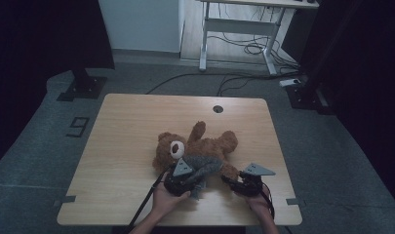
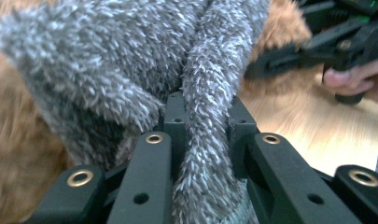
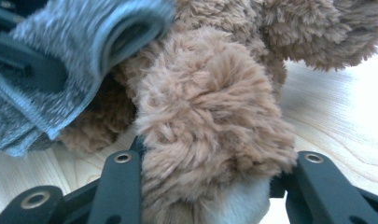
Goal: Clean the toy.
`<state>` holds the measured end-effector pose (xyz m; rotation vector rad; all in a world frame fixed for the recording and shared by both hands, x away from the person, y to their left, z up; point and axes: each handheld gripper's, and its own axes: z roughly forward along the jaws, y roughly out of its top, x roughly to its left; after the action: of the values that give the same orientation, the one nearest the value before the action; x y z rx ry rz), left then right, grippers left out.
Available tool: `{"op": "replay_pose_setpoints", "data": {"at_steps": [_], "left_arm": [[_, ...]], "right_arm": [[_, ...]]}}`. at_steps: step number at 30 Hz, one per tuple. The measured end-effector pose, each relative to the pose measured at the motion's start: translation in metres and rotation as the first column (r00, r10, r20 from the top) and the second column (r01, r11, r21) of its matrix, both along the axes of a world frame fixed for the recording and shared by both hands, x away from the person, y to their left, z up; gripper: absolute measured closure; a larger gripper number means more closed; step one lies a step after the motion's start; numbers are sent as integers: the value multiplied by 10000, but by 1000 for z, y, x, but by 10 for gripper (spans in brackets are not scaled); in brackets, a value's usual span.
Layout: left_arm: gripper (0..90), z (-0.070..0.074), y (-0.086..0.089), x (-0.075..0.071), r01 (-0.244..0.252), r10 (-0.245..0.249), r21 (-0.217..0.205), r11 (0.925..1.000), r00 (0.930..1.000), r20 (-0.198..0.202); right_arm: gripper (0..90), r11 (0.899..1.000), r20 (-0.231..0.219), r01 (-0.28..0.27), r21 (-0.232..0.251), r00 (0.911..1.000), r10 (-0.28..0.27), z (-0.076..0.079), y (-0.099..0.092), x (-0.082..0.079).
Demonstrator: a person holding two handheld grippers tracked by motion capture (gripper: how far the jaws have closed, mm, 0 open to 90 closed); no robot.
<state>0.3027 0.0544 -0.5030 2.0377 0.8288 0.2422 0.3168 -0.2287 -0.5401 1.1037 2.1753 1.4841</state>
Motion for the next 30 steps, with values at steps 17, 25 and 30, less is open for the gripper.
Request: {"op": "replay_pose_setpoints", "data": {"at_steps": [17, 25, 30], "left_arm": [[741, -10, 52, -19, -283, 312, 461, 9985, 9975, -632], [741, 10, 30, -21, 280, -269, -501, 9984, 9994, 215], [739, 16, 3, -22, 888, -871, -361, 9954, 9952, 452]], "right_arm": [[547, 10000, -36, 7, 36, 10000, -7, 0, 0, 0], [547, 10000, -17, 29, 43, 10000, -29, 0, 0, 1], [547, 10000, -5, 26, 57, 10000, -26, -1, 0, 1]]}}
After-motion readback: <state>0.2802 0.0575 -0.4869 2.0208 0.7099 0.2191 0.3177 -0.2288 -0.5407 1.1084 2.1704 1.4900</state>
